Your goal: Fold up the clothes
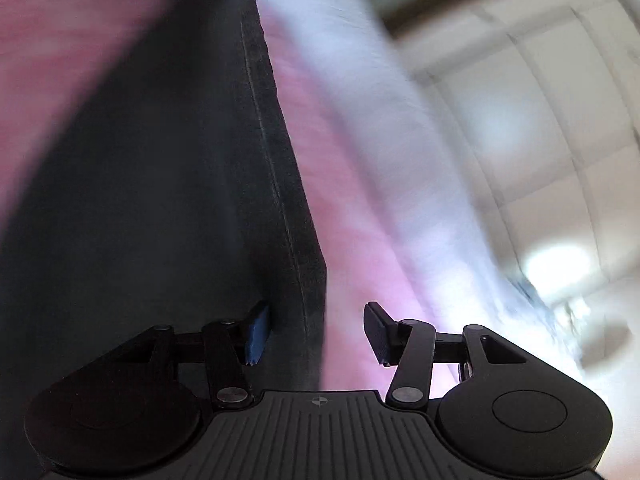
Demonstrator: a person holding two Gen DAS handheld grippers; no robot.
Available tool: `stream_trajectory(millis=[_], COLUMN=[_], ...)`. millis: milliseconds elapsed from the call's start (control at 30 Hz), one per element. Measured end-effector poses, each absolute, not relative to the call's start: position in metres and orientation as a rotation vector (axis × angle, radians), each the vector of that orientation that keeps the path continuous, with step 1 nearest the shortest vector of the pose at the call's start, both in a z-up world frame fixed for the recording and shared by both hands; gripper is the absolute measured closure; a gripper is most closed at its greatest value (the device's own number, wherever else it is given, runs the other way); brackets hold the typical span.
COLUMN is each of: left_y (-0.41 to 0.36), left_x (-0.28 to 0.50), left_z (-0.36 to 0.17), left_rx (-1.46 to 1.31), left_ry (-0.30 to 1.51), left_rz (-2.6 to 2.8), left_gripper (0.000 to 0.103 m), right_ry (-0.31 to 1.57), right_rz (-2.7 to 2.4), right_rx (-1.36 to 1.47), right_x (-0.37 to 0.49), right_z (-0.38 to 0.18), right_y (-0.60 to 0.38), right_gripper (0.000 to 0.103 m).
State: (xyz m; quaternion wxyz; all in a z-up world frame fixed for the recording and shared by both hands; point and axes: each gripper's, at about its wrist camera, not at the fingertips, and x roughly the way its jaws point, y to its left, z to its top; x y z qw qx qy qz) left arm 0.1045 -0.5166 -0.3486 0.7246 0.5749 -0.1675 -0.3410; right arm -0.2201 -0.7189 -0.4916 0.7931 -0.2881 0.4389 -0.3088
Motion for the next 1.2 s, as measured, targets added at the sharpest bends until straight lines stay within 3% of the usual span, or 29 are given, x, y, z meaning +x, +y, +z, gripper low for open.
stream_trajectory(millis=[100, 367, 433, 633, 867, 1067, 1133, 1167, 1200], left_y=[-0.490, -0.412, -0.417, -0.466, -0.483, -0.485, -0.492, -0.495, -0.494], left_x=[0.097, 0.070, 0.071, 0.105, 0.130, 0.144, 0.145, 0.146, 0.146], left_z=[-0.350, -0.429, -0.445, -0.452, -0.469, -0.473, -0.474, -0.475, -0.474], left_rx=[1.306, 1.622, 1.661, 1.663, 1.726, 1.715, 1.718, 1.723, 1.718], left_ry=[-0.338, -0.359, -0.417, -0.523, -0.647, -0.651, -0.607, -0.590, -0.583], left_rz=[-0.792, -0.980, -1.007, -1.006, -0.975, -0.948, -0.932, -0.920, -0.912], left_gripper=[0.043, 0.038, 0.045, 0.046, 0.071, 0.074, 0.083, 0.094, 0.095], right_ry=[0.909, 0.963, 0.981, 1.039, 1.062, 1.094, 1.102, 1.098, 1.094], right_rz=[-0.711, -0.605, -0.536, -0.402, -0.456, -0.456, -0.459, -0.464, -0.473], right_rx=[-0.558, -0.455, -0.422, -0.499, -0.606, -0.651, -0.667, -0.662, -0.650], right_x=[-0.234, -0.261, -0.263, -0.255, -0.247, -0.251, -0.246, -0.244, -0.242], right_z=[-0.476, -0.473, -0.472, -0.506, -0.531, -0.527, -0.533, -0.535, -0.534], right_y=[-0.708, -0.643, -0.626, -0.579, -0.567, -0.546, -0.548, -0.551, -0.556], right_gripper=[0.053, 0.053, 0.053, 0.053, 0.053, 0.053, 0.053, 0.053, 0.053])
